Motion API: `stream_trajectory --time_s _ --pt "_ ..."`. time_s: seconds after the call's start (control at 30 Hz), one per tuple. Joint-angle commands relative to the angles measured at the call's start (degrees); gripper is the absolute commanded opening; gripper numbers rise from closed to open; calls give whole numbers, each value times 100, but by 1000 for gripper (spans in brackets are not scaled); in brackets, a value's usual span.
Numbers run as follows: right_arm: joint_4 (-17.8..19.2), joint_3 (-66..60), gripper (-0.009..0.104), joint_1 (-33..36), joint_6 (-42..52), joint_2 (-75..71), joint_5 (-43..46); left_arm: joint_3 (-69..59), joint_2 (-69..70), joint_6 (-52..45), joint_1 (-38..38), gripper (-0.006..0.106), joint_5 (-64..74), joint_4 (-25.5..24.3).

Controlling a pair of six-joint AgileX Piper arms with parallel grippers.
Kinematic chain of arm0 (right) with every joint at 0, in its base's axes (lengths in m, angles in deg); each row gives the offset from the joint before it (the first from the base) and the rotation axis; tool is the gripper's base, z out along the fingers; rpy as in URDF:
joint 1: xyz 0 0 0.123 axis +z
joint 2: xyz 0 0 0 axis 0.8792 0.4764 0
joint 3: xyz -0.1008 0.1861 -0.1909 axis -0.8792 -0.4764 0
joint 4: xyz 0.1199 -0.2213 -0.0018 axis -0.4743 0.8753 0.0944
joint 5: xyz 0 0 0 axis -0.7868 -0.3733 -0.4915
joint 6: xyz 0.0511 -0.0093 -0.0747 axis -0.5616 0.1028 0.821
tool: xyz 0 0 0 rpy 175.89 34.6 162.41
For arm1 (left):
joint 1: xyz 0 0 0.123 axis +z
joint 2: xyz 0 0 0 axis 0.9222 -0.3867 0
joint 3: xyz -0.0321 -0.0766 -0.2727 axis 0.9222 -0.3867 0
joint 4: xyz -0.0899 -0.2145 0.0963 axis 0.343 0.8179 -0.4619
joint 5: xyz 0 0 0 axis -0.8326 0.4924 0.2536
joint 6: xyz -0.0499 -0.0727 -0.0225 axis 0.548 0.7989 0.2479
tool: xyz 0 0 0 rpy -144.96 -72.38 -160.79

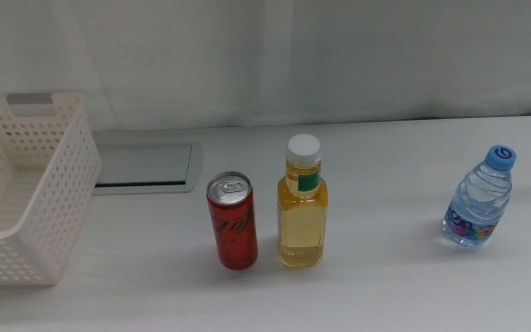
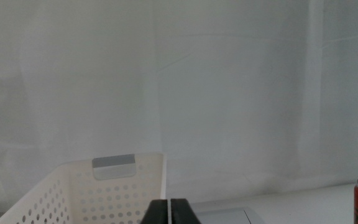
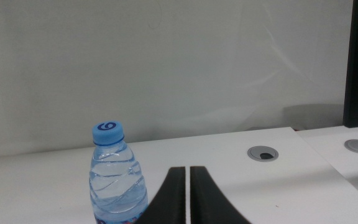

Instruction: Use arms to grab the bottles and put them into the dustbin to the left of the table.

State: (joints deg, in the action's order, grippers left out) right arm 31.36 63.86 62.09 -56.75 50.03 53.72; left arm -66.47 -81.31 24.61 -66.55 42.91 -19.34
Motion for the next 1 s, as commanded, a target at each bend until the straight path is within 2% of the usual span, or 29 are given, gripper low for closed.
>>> stream_trajectory --time_s 0.0,0.03,0.07,0.13,0.3,0.4,0.7,0.83,0.97 --pt "7 -32 -3 3 29 -134 -19 -212 108 57 -12 -3 -91 53" --pt "7 -32 -3 3 29 -134 -19 -212 108 57 -12 -2 -91 53" --pt "7 -32 -3 3 29 -134 -19 -212 108 121 -12 12 -66 53" --pt "7 -32 -3 3 29 -134 -19 -222 108 122 -12 27 -66 53" --pt "7 -32 -3 3 29 -134 -19 -222 108 760 -12 76 -152 53" --pt "7 -32 -3 3 29 -134 -19 -222 108 1130 -12 92 -194 53" --pt "-6 -32 -3 3 29 -134 -19 35 16 1390 -12 91 -176 53" --pt "-17 -32 -3 3 29 -134 -19 630 -242 1390 -12 91 288 2" --pt "-178 -32 -3 3 29 -134 -19 1371 -708 1075 -12 91 808 2"
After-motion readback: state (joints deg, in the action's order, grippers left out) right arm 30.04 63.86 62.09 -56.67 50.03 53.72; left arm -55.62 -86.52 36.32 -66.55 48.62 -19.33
